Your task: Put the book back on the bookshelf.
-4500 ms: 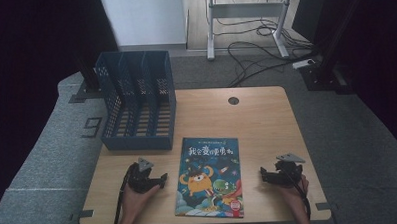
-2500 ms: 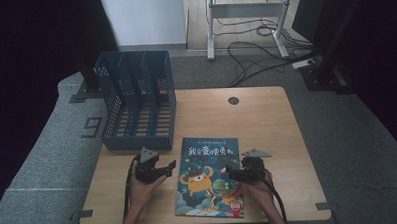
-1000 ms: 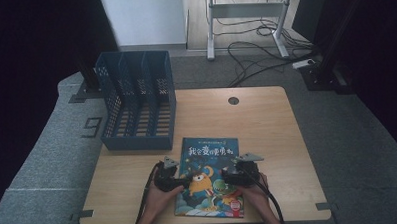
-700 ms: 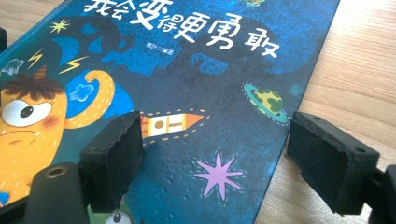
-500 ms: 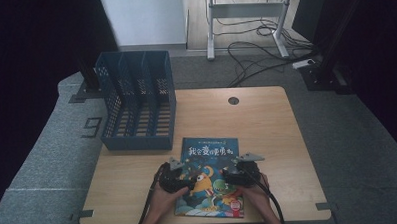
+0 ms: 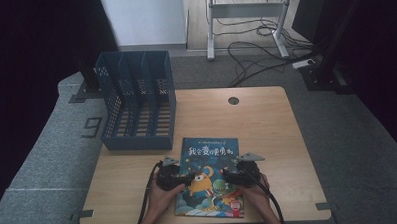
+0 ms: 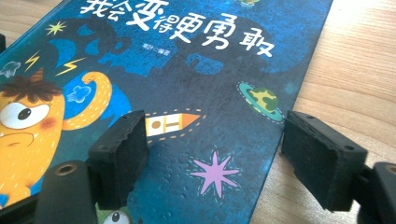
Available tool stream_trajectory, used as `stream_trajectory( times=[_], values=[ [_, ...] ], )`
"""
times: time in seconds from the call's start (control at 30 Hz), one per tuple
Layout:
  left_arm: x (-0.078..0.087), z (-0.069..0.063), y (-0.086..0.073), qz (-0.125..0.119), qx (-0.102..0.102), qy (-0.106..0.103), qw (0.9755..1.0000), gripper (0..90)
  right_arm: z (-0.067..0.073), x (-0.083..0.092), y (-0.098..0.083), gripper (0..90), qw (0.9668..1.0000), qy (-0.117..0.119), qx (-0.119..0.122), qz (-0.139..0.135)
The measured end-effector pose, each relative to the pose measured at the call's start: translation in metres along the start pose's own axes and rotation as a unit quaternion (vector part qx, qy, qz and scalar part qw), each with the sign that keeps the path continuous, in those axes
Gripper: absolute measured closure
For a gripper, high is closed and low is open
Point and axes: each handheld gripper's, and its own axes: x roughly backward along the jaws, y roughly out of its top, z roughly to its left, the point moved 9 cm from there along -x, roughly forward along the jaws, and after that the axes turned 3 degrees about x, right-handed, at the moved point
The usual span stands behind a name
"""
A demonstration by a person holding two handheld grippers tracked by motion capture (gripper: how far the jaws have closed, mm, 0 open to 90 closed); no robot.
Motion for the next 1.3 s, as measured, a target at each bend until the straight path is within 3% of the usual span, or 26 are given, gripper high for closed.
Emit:
stream_trajectory(
  times=[0.27,0.7,0.93,1.13,1.17,1.2,1.23,1.27,1.3],
  values=[
    [0.001,0.001,0.001,-0.004,0.014,-0.006,0.9999,28.4,-0.001,0.000,0.000,24.4,1.0000,-0.001,-0.002,-0.003],
    [0.000,0.001,0.000,-0.005,0.009,-0.005,0.9999,27.2,-0.003,0.002,0.000,30.1,0.9998,-0.004,-0.016,-0.008],
    [-0.001,-0.001,-0.001,-0.004,-0.007,0.008,0.9999,26.6,-0.008,0.007,0.003,34.5,0.9978,0.032,-0.057,-0.009],
    [-0.001,-0.001,-0.002,-0.003,-0.015,0.011,0.9998,26.2,-0.005,0.012,0.006,33.2,0.9976,0.040,-0.055,-0.010],
    [-0.001,-0.001,-0.002,-0.002,-0.016,0.011,0.9998,26.1,-0.005,0.014,0.007,39.8,0.9975,0.043,-0.055,-0.011],
    [-0.001,-0.001,-0.002,-0.003,-0.018,0.011,0.9998,25.9,0.004,0.016,0.010,44.3,0.9927,0.098,-0.068,-0.019],
    [-0.001,-0.001,-0.002,-0.002,-0.018,0.010,0.9998,25.9,0.016,0.019,0.012,41.2,0.9817,0.166,-0.091,-0.022],
    [-0.001,-0.002,-0.002,-0.002,-0.018,0.009,0.9998,25.9,0.025,0.020,0.014,42.1,0.9766,0.191,-0.095,-0.022],
    [-0.001,-0.002,-0.002,-0.002,-0.019,0.008,0.9998,25.9,0.030,0.019,0.014,40.9,0.9809,0.178,-0.076,-0.020]
  ],
)
